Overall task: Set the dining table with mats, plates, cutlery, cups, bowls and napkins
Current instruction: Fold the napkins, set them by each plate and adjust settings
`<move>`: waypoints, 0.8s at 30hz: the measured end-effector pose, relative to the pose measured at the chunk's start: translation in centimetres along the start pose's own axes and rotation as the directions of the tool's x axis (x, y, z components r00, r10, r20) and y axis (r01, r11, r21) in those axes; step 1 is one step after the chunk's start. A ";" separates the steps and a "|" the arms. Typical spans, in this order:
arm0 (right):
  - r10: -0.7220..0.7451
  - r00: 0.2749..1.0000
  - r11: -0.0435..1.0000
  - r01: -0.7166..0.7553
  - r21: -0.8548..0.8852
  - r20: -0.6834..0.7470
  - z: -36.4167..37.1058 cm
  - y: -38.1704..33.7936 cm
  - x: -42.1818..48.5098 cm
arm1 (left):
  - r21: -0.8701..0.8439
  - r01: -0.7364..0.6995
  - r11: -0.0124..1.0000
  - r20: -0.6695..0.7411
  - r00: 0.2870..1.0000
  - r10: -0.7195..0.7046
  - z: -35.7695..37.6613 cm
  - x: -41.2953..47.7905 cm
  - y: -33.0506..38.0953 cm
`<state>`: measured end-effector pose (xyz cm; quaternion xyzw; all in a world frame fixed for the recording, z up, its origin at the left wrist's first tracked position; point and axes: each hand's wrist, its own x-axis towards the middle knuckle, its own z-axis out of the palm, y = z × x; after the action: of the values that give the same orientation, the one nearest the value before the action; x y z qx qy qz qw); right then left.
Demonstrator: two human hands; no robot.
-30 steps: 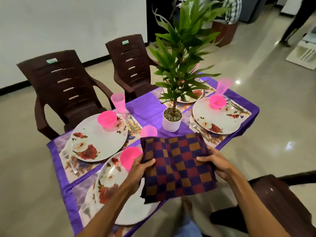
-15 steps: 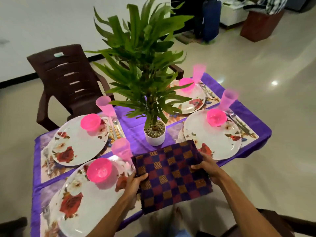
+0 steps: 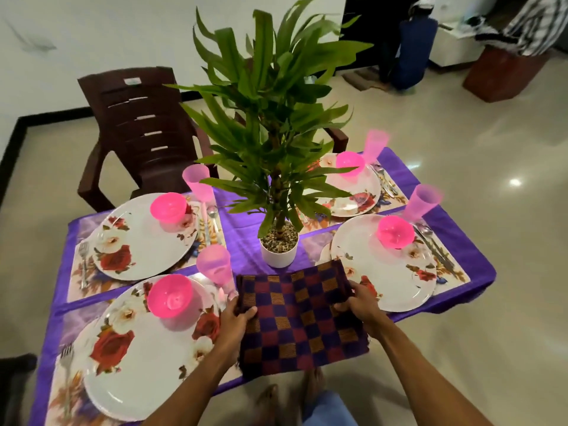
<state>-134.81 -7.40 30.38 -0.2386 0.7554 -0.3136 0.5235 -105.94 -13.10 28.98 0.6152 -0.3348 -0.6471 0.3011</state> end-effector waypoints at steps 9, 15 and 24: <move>-0.230 0.971 0.839 0.235 -0.490 0.072 -1.2 -0.5 2.8 | 0.444 -0.091 0.891 -0.321 0.912 0.253 1.3 -0.2 -1.7; -0.495 0.865 0.570 0.393 -0.722 0.080 -1.5 -1.1 4.0 | 0.775 -0.031 0.631 -0.327 0.835 0.442 3.1 0.2 -1.7; -0.473 0.817 0.198 0.464 -0.863 0.331 1.0 -2.5 8.2 | 0.942 -0.229 0.245 0.085 0.869 0.487 2.1 3.8 -0.2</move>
<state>-136.58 -14.96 26.70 -0.7032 0.6889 0.0180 0.1748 -108.30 -15.89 26.64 0.6485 -0.7373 -0.1757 0.0705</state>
